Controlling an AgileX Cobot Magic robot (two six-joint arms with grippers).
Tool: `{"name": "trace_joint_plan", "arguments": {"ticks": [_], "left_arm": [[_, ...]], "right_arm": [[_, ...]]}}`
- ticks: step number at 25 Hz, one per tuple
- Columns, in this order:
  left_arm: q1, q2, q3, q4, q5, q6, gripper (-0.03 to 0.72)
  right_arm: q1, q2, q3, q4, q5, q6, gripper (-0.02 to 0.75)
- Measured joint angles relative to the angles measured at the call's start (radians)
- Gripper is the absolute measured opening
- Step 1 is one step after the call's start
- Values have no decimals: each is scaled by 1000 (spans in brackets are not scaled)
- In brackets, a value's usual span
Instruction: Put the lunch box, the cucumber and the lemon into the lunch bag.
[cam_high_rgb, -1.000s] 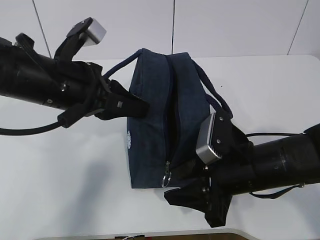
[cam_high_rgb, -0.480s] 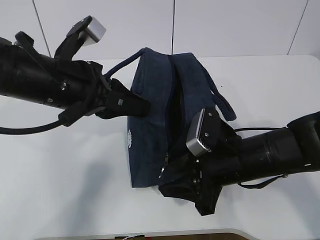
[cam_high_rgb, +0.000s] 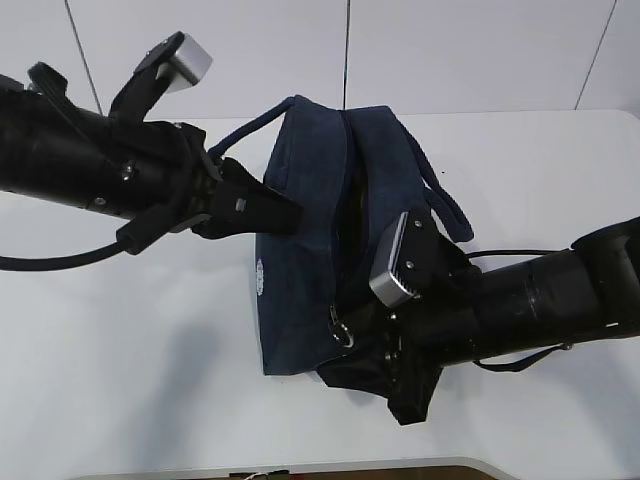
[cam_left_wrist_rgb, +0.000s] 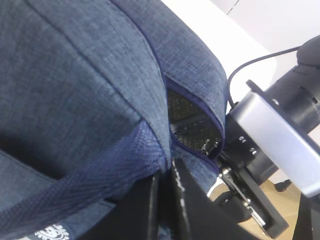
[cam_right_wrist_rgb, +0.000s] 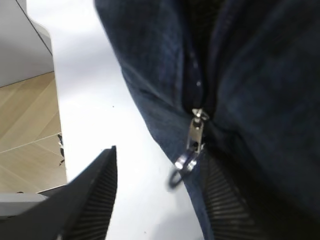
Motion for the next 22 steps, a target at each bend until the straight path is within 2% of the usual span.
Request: {"name": "trace_joint_plan", "arguments": {"ticks": [14,22], "left_arm": [[0,0,0,0,2,0,-10],[0,0,0,0,2,0,-10]], "right_arm": [[0,0,-2,0,-36,0,437],[0,0,-34,-1,-71,10,291]]}}
